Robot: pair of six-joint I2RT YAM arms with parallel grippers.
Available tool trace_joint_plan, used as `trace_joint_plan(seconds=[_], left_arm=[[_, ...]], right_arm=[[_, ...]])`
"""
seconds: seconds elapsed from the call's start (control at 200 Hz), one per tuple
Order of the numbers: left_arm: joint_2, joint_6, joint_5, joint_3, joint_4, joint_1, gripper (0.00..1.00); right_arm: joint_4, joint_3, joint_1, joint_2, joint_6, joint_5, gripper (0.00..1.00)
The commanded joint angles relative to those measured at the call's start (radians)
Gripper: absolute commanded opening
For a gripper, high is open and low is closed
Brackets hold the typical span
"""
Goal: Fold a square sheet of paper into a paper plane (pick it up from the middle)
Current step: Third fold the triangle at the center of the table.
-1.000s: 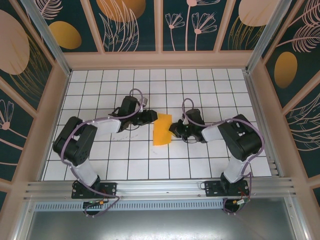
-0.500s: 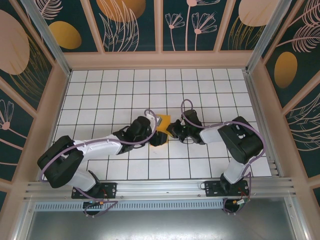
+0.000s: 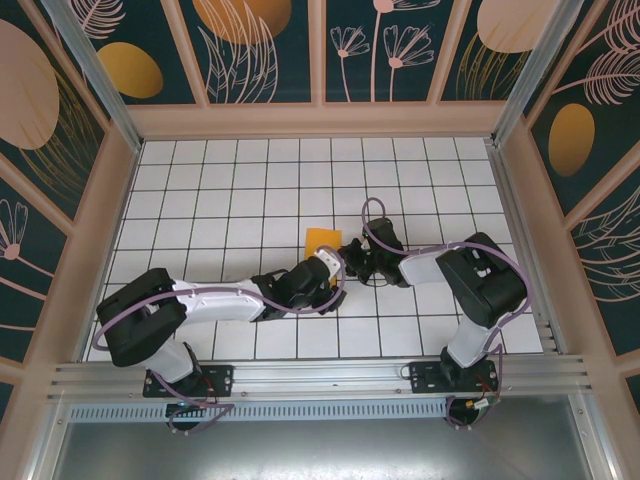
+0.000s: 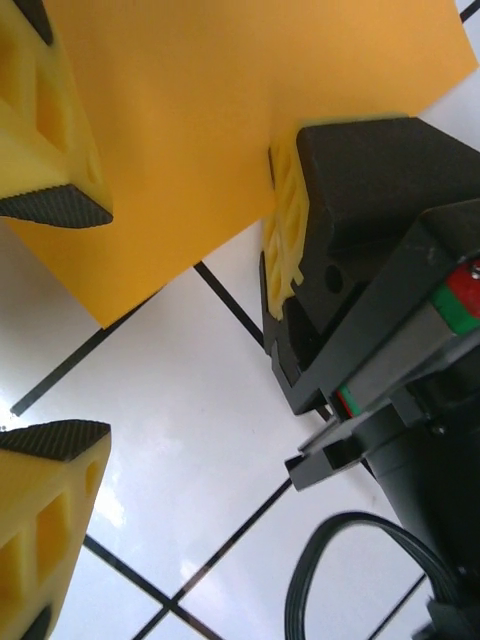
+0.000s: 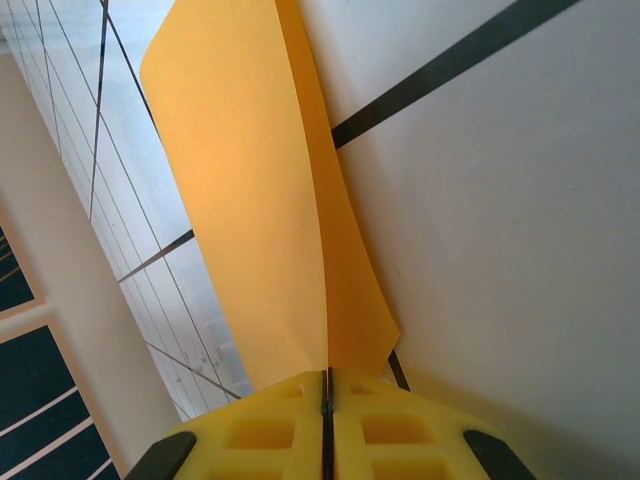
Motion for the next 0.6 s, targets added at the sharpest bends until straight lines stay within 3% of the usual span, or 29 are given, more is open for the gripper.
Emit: trace_joint_plan(seconds=[0.0, 0.42, 0.485, 0.595], left_arm=[[0.019, 0.037, -0.035, 0.037, -0.045, -0.009, 0.49], [-0.014, 0.027, -0.059, 0.029, -0.049, -0.009, 0.05], [-0.02, 0.023, -0.076, 0.028, -0.051, -0.009, 0.0], [-0.033, 0.017, -0.091, 0.023, -0.048, -0.009, 0.0]], right_arm=[[-0.021, 0.026, -0.008, 0.011, -0.021, -0.018, 0.12], [-0.078, 0.048, -0.016, 0.008, -0.066, -0.017, 0.12], [-0.09, 0.053, -0.017, 0.006, -0.074, -0.017, 0.12], [-0.106, 0.058, -0.019, 0.001, -0.088, -0.017, 0.12]])
